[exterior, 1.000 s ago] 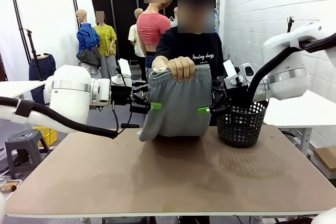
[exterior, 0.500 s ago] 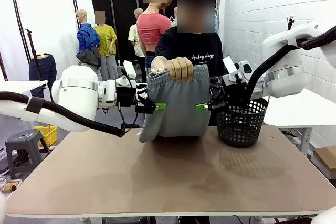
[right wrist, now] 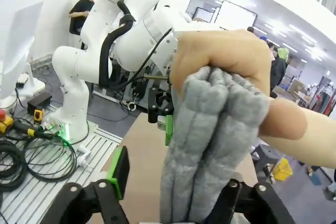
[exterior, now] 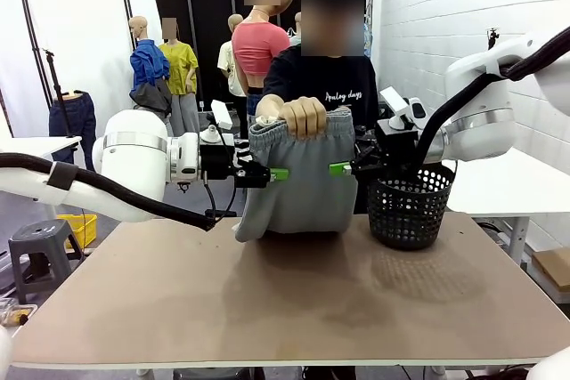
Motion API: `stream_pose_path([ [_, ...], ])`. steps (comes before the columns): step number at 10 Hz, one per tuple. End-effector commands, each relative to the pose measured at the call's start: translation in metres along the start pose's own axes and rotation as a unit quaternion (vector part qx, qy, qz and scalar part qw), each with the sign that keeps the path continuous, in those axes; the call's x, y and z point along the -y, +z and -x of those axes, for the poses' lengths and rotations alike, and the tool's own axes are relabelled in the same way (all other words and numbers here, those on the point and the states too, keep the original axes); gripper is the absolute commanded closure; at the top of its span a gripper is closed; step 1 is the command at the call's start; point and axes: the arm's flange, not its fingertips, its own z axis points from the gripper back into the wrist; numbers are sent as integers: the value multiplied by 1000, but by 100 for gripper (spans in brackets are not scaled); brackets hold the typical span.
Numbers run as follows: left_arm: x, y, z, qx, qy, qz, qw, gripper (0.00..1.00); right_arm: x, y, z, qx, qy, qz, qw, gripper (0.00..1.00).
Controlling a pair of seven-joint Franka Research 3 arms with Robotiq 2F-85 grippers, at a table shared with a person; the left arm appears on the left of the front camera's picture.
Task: Fold the training pants.
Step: Grab both ends of the Training pants handed by a person.
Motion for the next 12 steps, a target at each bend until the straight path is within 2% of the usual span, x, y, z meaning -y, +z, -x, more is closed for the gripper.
stream_pose_path([
  [1,-3,-4,5,24,1,6,1000,70,9,0,4,1,-37,26,999,87],
  [2,-1,-4,4,27,3,9,1000,88,10,0,5,-2,-46,32,998,100],
  [3,-3,-2,4,30,5,12,999,100,13,-1,7,-6,-49,38,998,100],
  [6,-8,1,7,30,7,11,999,100,26,-3,17,-24,-67,49,996,100],
  [11,-11,2,8,36,22,8,999,100,27,-2,19,-48,-95,68,992,100],
  [12,-18,-1,12,24,-11,28,999,100,27,-6,22,-40,-100,67,992,100],
])
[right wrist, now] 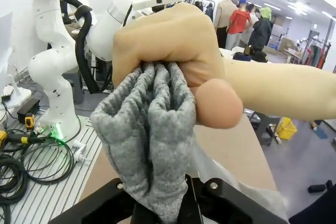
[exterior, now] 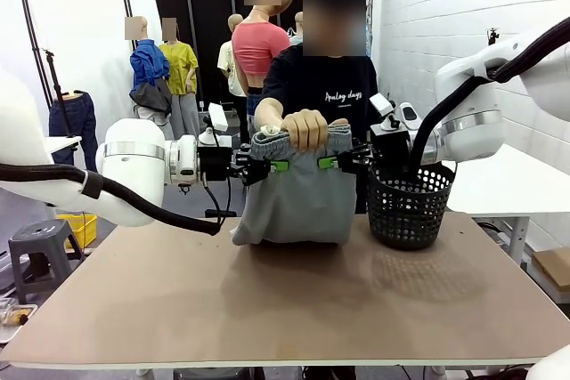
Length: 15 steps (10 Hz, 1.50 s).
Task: Fold the training pants.
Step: Grab both ends of the Training pants handed by a person, then release the ends of the Training pants and then grab the overlapped ends.
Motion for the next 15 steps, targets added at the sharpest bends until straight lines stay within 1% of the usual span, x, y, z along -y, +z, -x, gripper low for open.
stream_pose_path([
  [1,-16,-5,3,-52,-28,63,996,100,0,0,0,0,6,0,1000,100],
  [2,0,0,0,0,0,0,1000,100,0,0,0,0,6,0,1000,100],
  [15,0,0,0,0,0,0,1000,100,0,0,0,0,6,0,1000,100],
])
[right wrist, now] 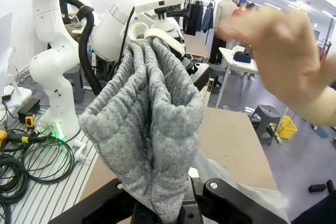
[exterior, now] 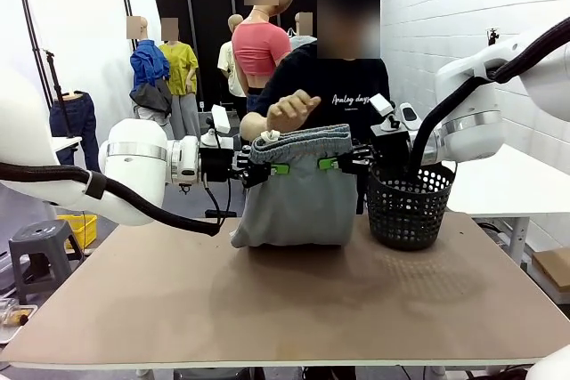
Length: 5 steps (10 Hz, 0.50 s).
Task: Fold the training pants.
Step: Release the ends of the Training pants and then grab the overlapped ends.
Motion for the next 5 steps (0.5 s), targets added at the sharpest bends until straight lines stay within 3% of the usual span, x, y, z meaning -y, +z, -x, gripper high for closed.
stream_pose_path([
  [1,4,1,-3,13,2,-9,1000,100,0,0,0,2,4,0,1000,100],
  [5,4,1,-3,13,2,-9,1000,100,0,0,0,2,4,0,1000,100],
])
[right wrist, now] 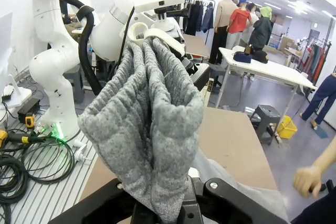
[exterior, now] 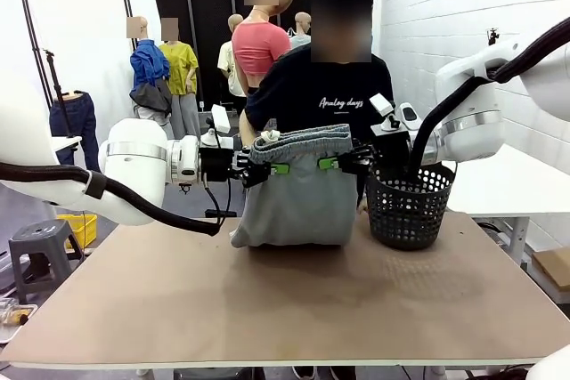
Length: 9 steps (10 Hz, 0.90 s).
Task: Fold the training pants.
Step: Release the ends of the Training pants and then grab the overlapped ends.
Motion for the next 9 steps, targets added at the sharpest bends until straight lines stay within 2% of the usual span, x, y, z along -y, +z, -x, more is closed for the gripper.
stream_pose_path([
  [1,4,1,-3,13,2,-9,1000,100,0,0,0,2,4,0,1000,100],
  [9,4,1,-3,13,2,-9,1000,100,0,0,0,2,4,0,1000,100],
])
